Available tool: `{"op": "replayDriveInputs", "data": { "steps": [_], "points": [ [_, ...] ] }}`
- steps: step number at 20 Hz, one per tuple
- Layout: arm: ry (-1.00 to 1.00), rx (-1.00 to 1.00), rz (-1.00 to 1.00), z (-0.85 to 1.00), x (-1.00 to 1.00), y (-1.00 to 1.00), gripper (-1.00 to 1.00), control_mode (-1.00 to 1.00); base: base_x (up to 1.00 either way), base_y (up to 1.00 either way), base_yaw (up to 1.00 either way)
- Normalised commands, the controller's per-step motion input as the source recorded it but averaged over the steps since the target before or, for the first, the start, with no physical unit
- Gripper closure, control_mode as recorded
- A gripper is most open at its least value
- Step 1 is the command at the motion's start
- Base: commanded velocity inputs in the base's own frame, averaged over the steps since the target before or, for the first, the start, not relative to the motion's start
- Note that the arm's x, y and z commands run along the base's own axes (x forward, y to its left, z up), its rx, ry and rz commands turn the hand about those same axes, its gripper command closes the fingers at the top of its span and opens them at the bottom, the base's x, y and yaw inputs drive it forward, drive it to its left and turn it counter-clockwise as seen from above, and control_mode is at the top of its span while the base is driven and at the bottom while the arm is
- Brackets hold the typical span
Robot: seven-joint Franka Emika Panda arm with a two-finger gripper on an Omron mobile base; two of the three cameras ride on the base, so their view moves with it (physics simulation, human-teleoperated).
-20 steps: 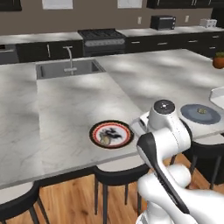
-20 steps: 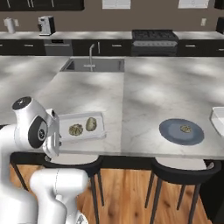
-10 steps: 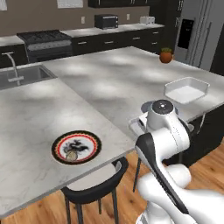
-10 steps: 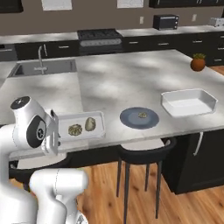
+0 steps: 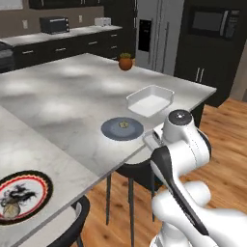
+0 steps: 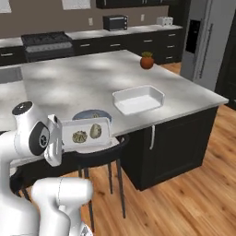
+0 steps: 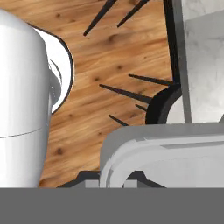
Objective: Place two dumplings into each of the tupperware containers and then place the containers in the fridge.
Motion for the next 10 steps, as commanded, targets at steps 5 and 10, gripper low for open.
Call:
{"op": "replayDriveInputs", "data": {
  "steps": [5,10],
  "points": [
    [0.0,0.0,0.0,0.0,0.0,0.0,1.0,1.0,0.0,-0.79,-0.41],
    [0.0,0.0,0.0,0.0,0.0,0.0,1.0,1.0,0.01,-0.66,-0.37]
  ]
}}
